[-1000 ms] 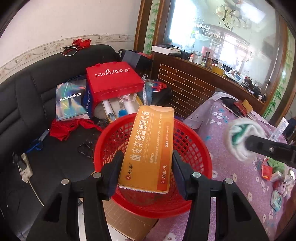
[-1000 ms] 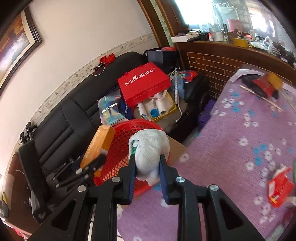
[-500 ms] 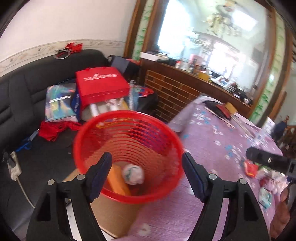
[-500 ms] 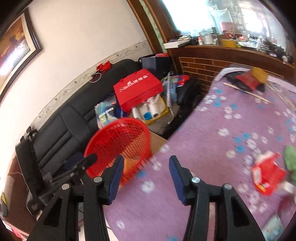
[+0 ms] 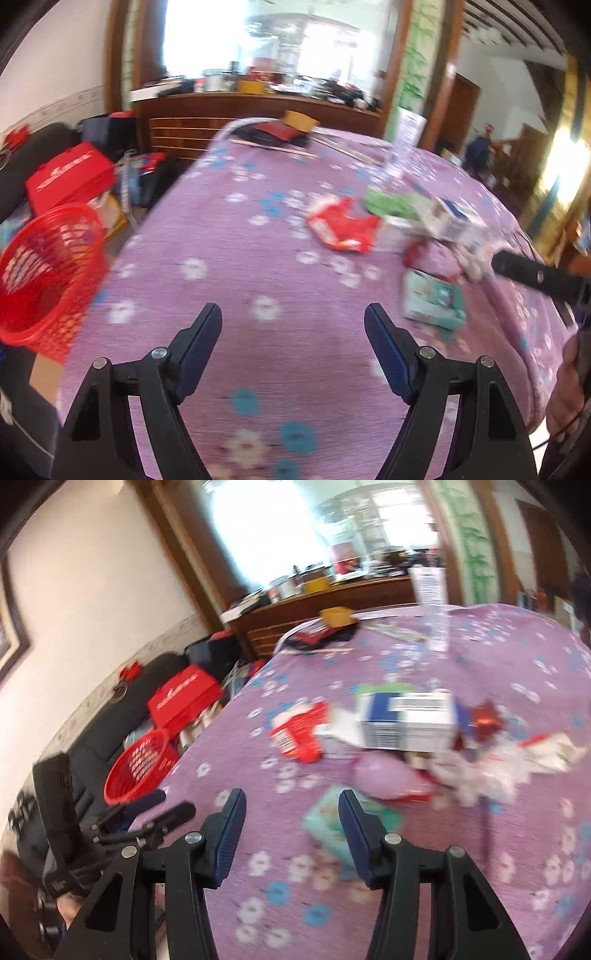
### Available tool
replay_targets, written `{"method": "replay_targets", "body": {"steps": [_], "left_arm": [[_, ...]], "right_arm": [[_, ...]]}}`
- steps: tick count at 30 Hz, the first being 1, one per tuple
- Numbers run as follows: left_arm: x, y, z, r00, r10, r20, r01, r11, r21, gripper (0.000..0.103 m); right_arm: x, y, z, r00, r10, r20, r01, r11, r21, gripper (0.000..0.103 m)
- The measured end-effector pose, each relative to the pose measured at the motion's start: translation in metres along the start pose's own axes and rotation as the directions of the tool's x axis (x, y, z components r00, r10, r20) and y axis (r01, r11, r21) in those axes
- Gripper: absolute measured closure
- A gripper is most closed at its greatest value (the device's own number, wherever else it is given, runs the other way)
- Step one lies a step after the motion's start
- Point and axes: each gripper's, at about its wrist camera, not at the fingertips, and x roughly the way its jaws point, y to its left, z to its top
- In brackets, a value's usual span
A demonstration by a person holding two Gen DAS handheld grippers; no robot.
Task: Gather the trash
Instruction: 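Grasp the teal tissue pack with the left tool while the right tool reaches the white plastic bag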
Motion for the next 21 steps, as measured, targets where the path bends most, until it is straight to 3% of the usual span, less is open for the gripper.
{"method": "replay_targets", "body": {"steps": [4, 8, 11, 13, 17, 21], "left_arm": [[0.020, -0.053, 0.000, 0.995, -0.069, -0.076, 0.079, 0.989, 0.127, 0.021], [0.042, -0.089, 0.008, 0.984, -0.127, -0.126, 0.149, 0.971, 0.187, 0.021], [0.066, -0.101, 0.018, 0.965, -0.182, -0.189, 0.217, 0.959, 0.184, 0.021], [0.084, -0.101, 0.028, 0.961, -0.153, -0.228, 0.192, 0.969, 0.157, 0.021], [0.107, -0.106, 0.031, 0.943, -0.174, -0.284, 0.210, 0.973, 0.100, 0.021], [0.094, -0.132, 0.014, 0.937, -0.202, -0.286, 0.262, 0.947, 0.188, 0.021]], "right_arm": [[-0.035, -0.040, -0.001, 0.997, -0.044, 0.063, 0.038, 0.995, 0.094, 0.043], [-0.052, -0.066, -0.002, 0.994, -0.060, 0.089, 0.044, 0.985, 0.168, 0.041], [-0.060, -0.082, -0.007, 0.994, -0.053, 0.093, 0.033, 0.977, 0.212, 0.041], [-0.064, -0.090, -0.010, 0.994, -0.049, 0.096, 0.026, 0.973, 0.228, 0.040], [-0.071, -0.100, -0.012, 0.993, -0.058, 0.106, 0.029, 0.967, 0.254, 0.040], [-0.078, -0.117, -0.013, 0.989, -0.090, 0.115, 0.054, 0.956, 0.288, 0.038]]}}
